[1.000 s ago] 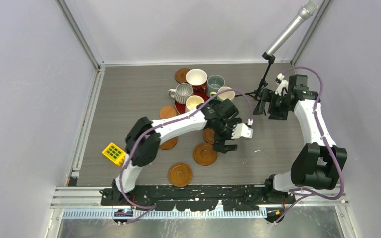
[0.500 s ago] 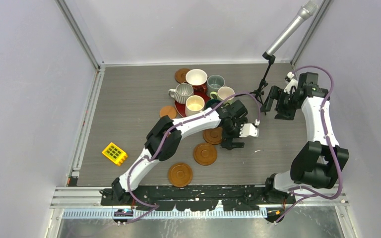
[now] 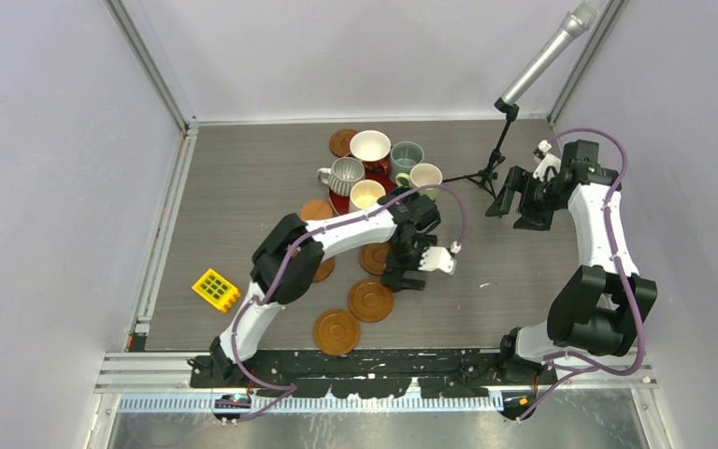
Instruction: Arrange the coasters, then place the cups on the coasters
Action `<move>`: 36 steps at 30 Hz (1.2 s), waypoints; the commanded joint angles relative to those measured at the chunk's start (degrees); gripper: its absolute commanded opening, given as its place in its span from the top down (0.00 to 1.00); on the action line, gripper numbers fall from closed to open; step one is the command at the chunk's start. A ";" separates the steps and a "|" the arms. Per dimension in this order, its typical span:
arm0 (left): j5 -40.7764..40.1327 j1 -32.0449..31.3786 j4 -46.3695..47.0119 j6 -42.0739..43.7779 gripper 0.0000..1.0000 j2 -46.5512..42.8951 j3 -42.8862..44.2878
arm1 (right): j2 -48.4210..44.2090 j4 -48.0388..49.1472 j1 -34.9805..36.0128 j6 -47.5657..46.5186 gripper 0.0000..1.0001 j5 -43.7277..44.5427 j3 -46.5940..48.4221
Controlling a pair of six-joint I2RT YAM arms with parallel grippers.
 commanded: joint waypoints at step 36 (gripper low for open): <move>-1.59 27.46 11.48 -12.08 0.00 -43.24 -34.74 | 24.31 39.74 25.40 33.31 0.57 14.50 -3.96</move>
